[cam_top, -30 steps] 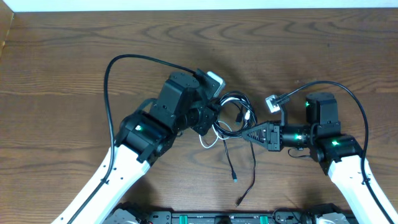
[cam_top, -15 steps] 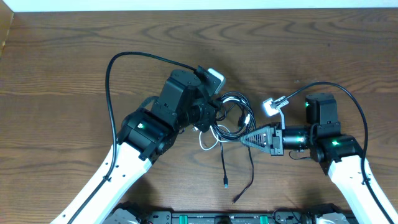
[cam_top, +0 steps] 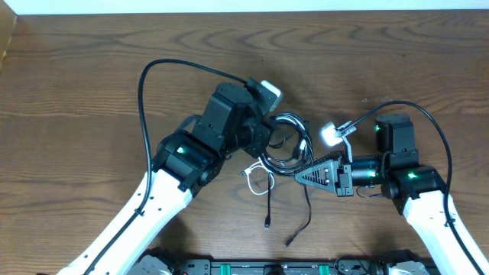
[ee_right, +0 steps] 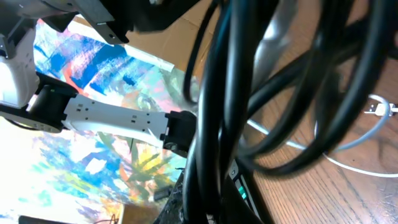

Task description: Untangle cables

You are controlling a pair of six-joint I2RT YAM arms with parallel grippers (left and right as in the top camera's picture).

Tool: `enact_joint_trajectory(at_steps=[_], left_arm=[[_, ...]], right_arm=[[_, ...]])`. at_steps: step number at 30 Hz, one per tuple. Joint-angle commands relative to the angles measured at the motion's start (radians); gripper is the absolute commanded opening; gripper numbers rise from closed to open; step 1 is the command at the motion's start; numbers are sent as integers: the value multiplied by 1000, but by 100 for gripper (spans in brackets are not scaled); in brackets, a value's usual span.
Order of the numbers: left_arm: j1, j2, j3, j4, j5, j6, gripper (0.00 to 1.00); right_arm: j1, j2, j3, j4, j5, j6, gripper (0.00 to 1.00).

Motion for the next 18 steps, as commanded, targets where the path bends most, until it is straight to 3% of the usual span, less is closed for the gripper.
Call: enact_joint_trajectory(at_steps=[1,7,15,18], left_arm=[[9,5,26,16,-84,-4,8],[9,0,26,50,-85,-77,8],[11,-104,26,63,-308,-140,8],[11,-150,26,63,-313,-140,7]], right_arm=[[-2,-13,0,-3,-100,-30,1],[-2,-13,0,-6,-16,-29,1],[-2,-13,0,-137,579,108,1],[-2,-13,0,-161,711,154,1]])
